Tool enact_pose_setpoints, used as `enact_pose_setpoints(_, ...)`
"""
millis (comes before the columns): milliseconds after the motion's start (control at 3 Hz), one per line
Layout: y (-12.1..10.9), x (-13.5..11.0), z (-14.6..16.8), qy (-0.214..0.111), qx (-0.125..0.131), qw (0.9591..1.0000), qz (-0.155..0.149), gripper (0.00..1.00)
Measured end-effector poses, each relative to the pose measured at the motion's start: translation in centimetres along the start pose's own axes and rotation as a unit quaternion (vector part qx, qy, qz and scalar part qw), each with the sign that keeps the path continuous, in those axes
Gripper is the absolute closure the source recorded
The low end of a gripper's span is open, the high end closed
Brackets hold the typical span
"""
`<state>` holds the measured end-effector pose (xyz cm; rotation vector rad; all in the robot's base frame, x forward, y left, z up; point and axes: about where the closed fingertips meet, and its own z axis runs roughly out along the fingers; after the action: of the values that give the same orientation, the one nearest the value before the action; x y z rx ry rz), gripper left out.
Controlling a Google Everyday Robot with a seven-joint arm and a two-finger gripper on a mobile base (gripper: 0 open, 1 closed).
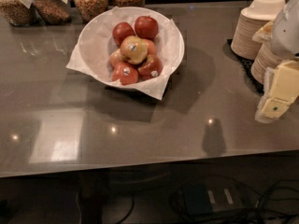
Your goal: Pick apple from white bowl
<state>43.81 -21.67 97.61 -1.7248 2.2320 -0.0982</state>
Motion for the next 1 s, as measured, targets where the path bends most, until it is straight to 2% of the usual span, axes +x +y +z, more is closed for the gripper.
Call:
enact_pose_setpoints(667, 0.0, 0.0, 0.0, -0.001, 0.000, 1.0000, 0.000, 0.00)
enact_pose_setpoints(1000, -1.0, -2.2, -0.3, -0.068, 0.017, 0.9974, 0.016, 0.00)
